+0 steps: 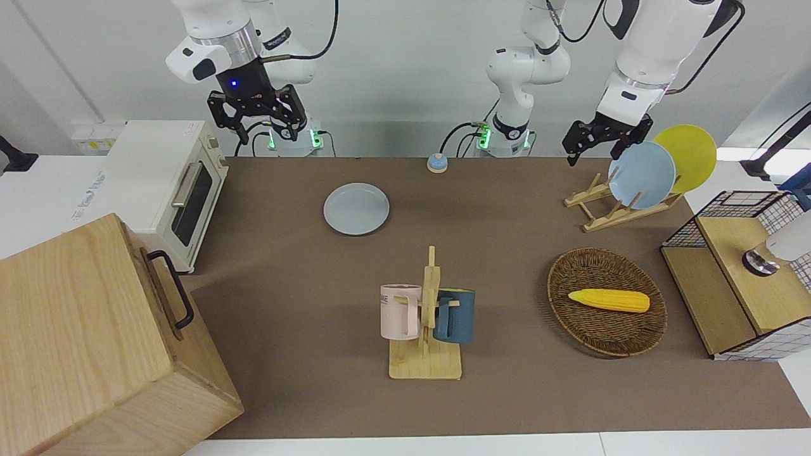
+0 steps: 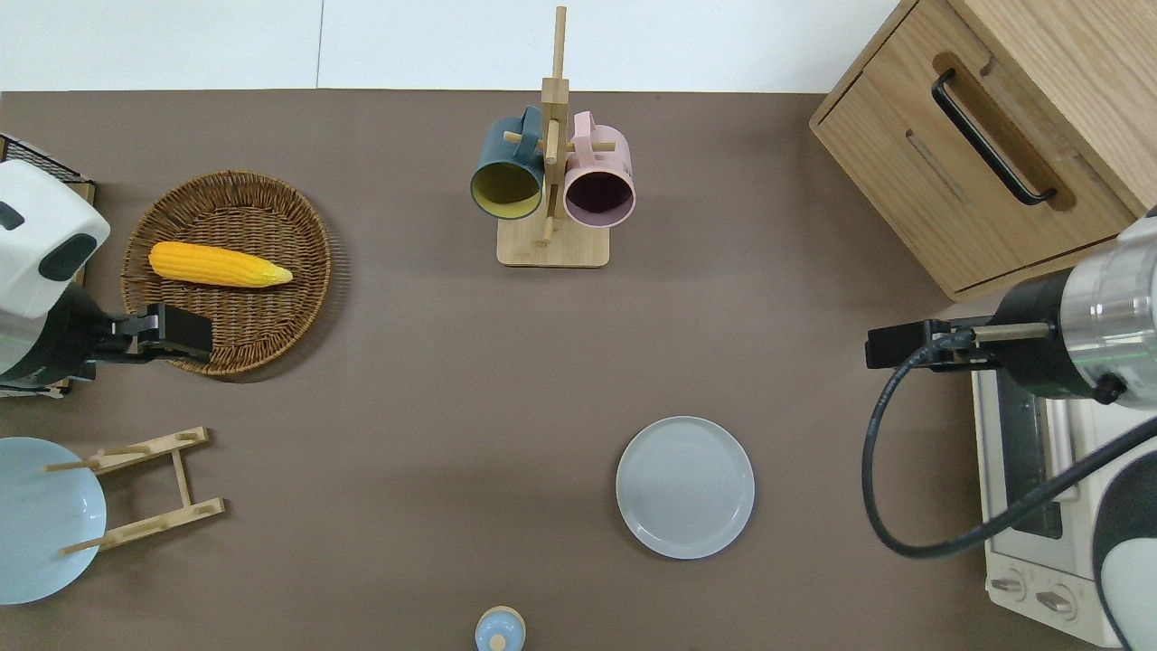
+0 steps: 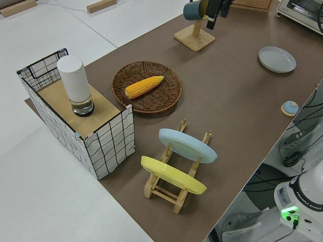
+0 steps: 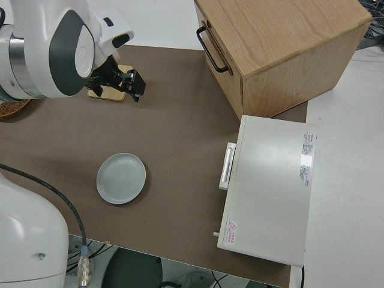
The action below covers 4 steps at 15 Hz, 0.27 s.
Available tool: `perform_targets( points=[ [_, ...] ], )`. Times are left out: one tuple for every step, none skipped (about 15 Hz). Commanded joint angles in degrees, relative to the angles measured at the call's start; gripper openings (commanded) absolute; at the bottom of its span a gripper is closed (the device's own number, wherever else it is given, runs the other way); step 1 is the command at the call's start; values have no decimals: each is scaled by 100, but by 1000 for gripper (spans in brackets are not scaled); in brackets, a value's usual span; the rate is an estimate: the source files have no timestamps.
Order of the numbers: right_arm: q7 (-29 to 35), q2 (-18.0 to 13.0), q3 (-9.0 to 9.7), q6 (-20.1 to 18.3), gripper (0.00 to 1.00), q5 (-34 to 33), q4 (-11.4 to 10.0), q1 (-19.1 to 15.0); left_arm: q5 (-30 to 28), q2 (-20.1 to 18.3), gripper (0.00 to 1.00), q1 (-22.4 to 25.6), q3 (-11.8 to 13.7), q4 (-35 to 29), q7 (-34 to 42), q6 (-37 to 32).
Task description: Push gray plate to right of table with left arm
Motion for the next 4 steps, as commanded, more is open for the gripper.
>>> perform_targets(
  points=[
    [12,36,23,-31,996,92,81,-37,-39,-24,993,71,-50,72,-15,-84],
    [12,36,23,-31,996,92,81,-37,-39,-42,993,71,-59,72,-15,-93],
    [12,36,23,-31,996,92,81,-37,-48,-42,993,71,-59,72,-24,-93],
    [12,36,23,-31,996,92,81,-37,-57,-42,993,71,-59,72,-15,-84]
  ],
)
